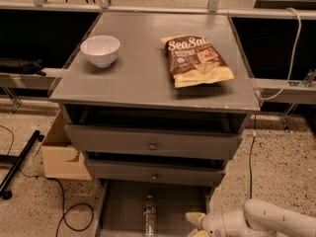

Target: Pick water bottle from bottom drawer and place on counter

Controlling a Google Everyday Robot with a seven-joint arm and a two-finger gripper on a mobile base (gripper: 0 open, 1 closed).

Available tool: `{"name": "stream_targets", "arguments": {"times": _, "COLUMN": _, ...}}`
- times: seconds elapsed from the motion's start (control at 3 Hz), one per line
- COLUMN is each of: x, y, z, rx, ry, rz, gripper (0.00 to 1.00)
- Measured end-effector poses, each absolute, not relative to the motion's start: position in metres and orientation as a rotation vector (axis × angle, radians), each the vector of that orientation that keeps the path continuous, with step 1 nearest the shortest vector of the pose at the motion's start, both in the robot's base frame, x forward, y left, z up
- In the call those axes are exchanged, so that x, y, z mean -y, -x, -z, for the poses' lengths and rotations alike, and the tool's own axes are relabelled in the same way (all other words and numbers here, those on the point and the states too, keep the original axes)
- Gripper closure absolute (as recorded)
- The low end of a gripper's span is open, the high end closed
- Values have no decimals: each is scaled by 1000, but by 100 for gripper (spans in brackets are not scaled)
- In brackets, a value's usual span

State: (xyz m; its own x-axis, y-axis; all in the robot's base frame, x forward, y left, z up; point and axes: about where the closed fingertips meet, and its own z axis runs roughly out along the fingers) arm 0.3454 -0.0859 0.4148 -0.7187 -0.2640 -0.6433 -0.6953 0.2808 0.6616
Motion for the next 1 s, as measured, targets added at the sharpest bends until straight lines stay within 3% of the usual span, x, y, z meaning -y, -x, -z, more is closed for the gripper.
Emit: {"name": "stream_targets", "arguments": {"times": 1.0, "x": 70, "y": -351, "z": -416, "rx": -2054, "ry": 969, "rz": -1449, "gripper": 0}}
